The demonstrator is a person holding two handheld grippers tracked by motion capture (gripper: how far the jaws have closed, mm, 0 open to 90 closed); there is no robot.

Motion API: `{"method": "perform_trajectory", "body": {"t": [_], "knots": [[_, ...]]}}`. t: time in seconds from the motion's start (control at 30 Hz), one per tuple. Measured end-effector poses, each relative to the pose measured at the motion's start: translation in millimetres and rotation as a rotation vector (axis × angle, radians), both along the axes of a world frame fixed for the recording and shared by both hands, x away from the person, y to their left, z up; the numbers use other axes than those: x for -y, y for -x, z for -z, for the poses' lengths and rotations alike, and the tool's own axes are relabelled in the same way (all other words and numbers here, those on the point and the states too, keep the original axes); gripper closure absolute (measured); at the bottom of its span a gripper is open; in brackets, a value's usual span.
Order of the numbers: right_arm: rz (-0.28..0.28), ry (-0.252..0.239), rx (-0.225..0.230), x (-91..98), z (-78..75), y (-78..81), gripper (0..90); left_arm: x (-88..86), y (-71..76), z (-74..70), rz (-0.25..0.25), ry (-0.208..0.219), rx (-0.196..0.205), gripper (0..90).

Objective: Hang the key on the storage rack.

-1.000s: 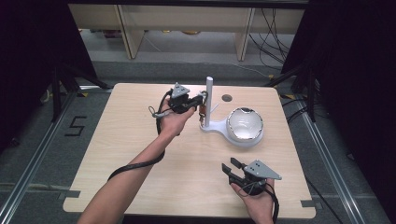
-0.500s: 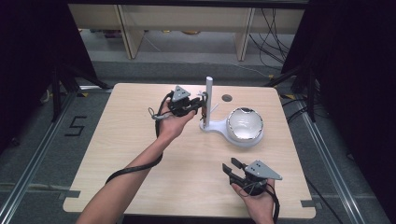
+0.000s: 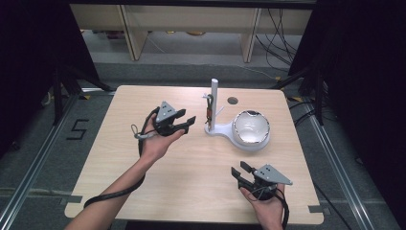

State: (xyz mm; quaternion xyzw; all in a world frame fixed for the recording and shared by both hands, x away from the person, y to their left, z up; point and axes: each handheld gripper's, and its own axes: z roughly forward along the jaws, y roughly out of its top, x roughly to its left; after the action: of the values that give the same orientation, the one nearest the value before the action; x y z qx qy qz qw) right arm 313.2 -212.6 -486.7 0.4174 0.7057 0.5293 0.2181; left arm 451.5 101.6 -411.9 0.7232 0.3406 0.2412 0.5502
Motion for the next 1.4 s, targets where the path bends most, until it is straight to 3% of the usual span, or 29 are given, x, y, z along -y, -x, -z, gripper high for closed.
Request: {"method": "perform_trajectory", "body": {"t": [0.07,0.17,0.2,0.27,0.33,0.37,0.4,0.43,0.53,0.63,0.73,0.9,1.0,1.03,1.1,1.13,1.2,1.3,1.4], "knots": [[0.002,0.018,-0.004,0.5,0.3,0.3,54.9,-8.2,8.1,3.9,-0.002,0.005,0.001,46.9],[-0.006,0.006,-0.002,-1.1,3.8,-0.6,54.5,-17.6,17.8,8.1,-0.006,0.004,0.004,44.7],[0.005,0.006,-0.028,-2.0,3.1,2.1,54.4,-22.1,22.6,10.2,-0.010,0.006,0.006,44.2],[0.002,0.021,-0.014,-1.6,4.1,0.6,54.1,-29.6,30.3,13.8,-0.018,0.005,0.016,43.3],[0.004,0.000,-0.022,-3.7,5.9,1.2,53.8,-38.2,39.6,18.7,-0.031,0.014,0.022,42.5],[0.005,0.011,-0.027,-3.0,5.9,1.6,53.6,-41.0,42.9,20.6,-0.033,0.011,0.023,42.1],[-0.007,0.031,0.000,-1.0,6.3,-0.7,53.4,-44.5,47.5,23.2,-0.036,0.006,0.026,41.8],[-0.003,0.027,-0.011,-1.4,6.5,-0.2,53.2,-47.1,51.0,25.0,-0.040,0.004,0.025,41.6],[-0.008,0.020,-0.023,-1.4,7.0,0.2,52.9,-59.3,64.9,34.7,-0.057,0.003,0.039,41.0],[-0.005,0.037,-0.006,-0.1,8.7,-0.6,52.4,-72.3,77.6,47.5,-0.080,0.001,0.041,40.6],[-0.004,0.024,-0.028,-0.5,8.9,0.2,52.1,-85.3,89.0,60.2,-0.109,0.000,0.024,40.4],[0.004,0.035,-0.018,2.1,9.7,-0.5,51.9,-103.4,101.0,79.0,-0.148,-0.008,0.009,40.2],[0.019,0.017,-0.051,0.0,9.4,2.6,51.7,-112.1,106.1,90.8,-0.160,-0.012,0.015,40.1],[0.004,0.038,-0.023,1.6,10.9,-0.6,51.6,-114.2,107.6,93.6,-0.167,-0.019,0.017,39.9],[0.005,0.043,-0.023,3.0,11.1,-1.2,51.5,-119.2,112.1,98.5,-0.178,-0.044,0.014,39.9],[0.018,0.040,-0.047,3.1,9.9,0.8,51.4,-121.5,112.7,101.6,-0.185,-0.026,0.019,39.7],[0.011,0.049,-0.012,4.6,11.7,-2.1,51.3,-125.7,115.1,103.3,-0.191,-0.024,0.014,39.5],[0.004,0.039,-0.033,6.1,11.7,-2.0,51.1,-129.6,116.4,106.4,-0.205,-0.030,0.022,39.2],[0.023,0.051,-0.022,8.0,13.6,-2.5,51.0,-130.4,116.7,111.9,-0.213,-0.012,0.027,39.0]]}}
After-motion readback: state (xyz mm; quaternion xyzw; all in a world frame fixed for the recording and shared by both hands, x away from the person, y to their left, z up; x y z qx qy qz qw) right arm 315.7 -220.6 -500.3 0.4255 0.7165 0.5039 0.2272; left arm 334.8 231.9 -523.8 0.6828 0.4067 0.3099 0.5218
